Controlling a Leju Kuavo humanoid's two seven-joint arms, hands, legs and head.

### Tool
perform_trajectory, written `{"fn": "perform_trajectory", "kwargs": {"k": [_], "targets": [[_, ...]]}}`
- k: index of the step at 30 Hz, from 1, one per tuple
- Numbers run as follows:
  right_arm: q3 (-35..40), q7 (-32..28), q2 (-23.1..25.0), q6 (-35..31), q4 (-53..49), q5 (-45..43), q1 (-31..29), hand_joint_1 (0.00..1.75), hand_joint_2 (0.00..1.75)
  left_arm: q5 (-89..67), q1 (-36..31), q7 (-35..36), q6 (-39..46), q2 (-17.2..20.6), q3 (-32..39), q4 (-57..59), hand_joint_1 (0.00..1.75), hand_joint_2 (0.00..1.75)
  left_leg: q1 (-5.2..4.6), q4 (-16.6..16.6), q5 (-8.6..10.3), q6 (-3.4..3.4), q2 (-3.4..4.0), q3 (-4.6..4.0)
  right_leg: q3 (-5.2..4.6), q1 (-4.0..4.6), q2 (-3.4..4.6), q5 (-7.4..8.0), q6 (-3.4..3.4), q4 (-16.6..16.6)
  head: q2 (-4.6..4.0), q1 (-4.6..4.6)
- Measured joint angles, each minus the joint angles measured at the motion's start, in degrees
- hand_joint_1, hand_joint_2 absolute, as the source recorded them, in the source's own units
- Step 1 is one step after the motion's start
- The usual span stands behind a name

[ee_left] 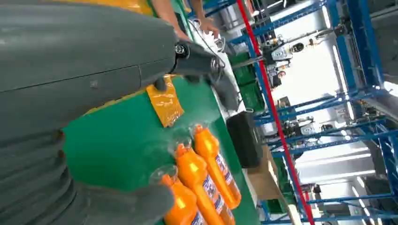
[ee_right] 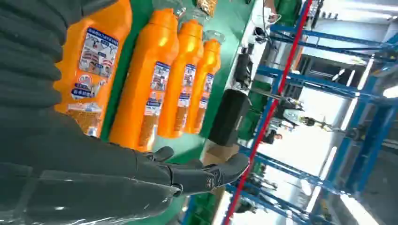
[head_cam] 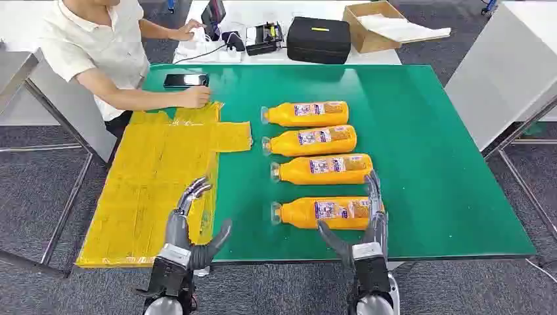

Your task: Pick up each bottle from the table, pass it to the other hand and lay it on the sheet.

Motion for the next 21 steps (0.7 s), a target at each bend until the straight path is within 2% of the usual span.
{"fn": "perform_trajectory", "kwargs": {"k": [2,3,11,12,14,15,16,19,21], "targets": [[-0.46,1.66,0.35,1.15,-0.02,1.35,0.07,0.00,0.00,0.81,0.02,0.13,-0.06,-0.17,0.41,0.02,0.00,1.75,0.00,0.00,0.00,0.00,0.01,0.00,0.00,0.00,0.00,0.00,0.00,0.00,0.00,0.00],[-0.61,2.03,0.44,1.38,-0.02,2.21,0.20,0.00,0.00,1.25,0.02,0.15,-0.40,-0.20,0.59,0.04,0.00,0.00,0.00,0.00,0.00,0.00,0.01,0.00,0.00,0.00,0.00,0.00,0.00,0.00,0.00,0.00],[-0.76,2.33,0.44,1.37,-0.02,3.63,0.33,0.00,0.00,1.86,0.10,0.15,-1.14,-0.22,0.87,0.02,0.00,0.00,0.00,0.00,0.00,0.00,0.01,0.00,0.00,0.00,0.00,0.00,0.00,0.00,0.00,0.00],[-0.79,2.33,0.44,1.42,-0.02,3.67,0.34,0.00,1.75,1.88,0.11,0.15,-1.18,-0.22,0.90,0.02,0.00,0.00,0.00,0.00,0.00,0.00,0.01,0.00,0.00,0.00,0.00,0.00,0.00,0.00,0.00,0.00],[-1.57,3.99,1.68,11.85,-0.02,-10.88,0.68,0.00,1.75,4.55,0.39,0.85,-2.38,-0.33,1.46,-0.02,0.00,0.00,0.00,0.00,0.00,0.00,0.02,0.00,0.00,0.00,0.01,0.00,0.00,0.00,0.00,0.00],[-1.94,2.75,3.39,6.12,-0.90,-10.89,1.73,0.00,1.75,11.52,1.68,1.82,-5.27,-0.66,2.78,-0.26,0.00,1.75,0.00,0.00,0.00,0.00,0.00,-0.03,-0.01,0.01,0.00,0.00,0.00,0.01,0.00,0.00],[-1.97,2.95,4.28,0.24,-2.03,-0.91,1.70,0.00,1.75,13.64,1.83,3.08,-5.40,-0.96,3.65,-0.35,0.00,1.75,0.01,0.00,0.00,0.00,0.04,-0.02,-0.02,0.01,0.01,-0.01,-0.01,0.00,0.00,0.00],[-1.49,1.95,4.63,-0.20,-2.47,-2.20,1.73,0.00,1.75,15.63,1.90,3.22,-5.97,-1.07,4.00,-0.35,0.00,1.75,0.00,0.00,0.00,0.00,-0.02,-0.02,-0.01,0.00,-0.01,-0.01,-0.01,0.00,0.00,0.00],[-0.66,0.48,4.24,3.31,-2.62,-5.63,1.69,0.00,1.75,15.45,1.93,-0.43,-6.82,-1.03,3.89,-0.59,0.00,1.75,0.00,0.00,0.00,0.00,0.00,-0.02,0.01,0.00,0.00,0.00,0.00,0.00,0.00,0.02]]}}
